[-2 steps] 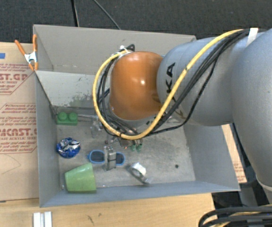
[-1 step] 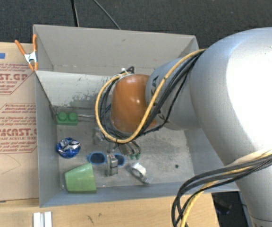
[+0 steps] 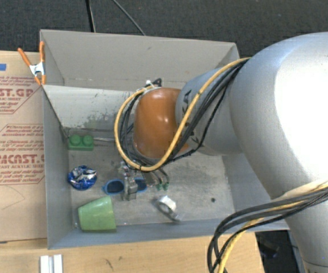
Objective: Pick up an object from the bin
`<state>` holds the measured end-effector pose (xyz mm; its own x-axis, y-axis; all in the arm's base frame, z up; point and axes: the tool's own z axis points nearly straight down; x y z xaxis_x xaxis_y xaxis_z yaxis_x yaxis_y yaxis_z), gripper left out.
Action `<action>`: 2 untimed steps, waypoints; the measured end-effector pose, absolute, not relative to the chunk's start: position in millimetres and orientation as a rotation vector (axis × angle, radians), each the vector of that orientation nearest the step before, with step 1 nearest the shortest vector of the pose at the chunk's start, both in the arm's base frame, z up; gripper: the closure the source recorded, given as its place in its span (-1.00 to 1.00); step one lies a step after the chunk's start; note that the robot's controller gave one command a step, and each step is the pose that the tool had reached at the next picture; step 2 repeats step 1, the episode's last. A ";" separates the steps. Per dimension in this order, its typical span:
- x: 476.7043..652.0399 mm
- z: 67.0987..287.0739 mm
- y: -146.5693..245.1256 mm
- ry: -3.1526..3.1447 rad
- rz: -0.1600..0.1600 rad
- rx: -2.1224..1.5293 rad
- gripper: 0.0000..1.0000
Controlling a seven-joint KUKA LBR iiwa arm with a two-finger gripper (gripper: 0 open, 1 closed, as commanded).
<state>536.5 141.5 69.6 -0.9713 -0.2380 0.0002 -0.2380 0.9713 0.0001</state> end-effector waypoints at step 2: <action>504.7 206.3 157.0 -3.125 -0.003 0.398 1.00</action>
Offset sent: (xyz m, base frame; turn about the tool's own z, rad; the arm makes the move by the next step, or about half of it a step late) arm -0.0331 0.0142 0.1326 -0.0116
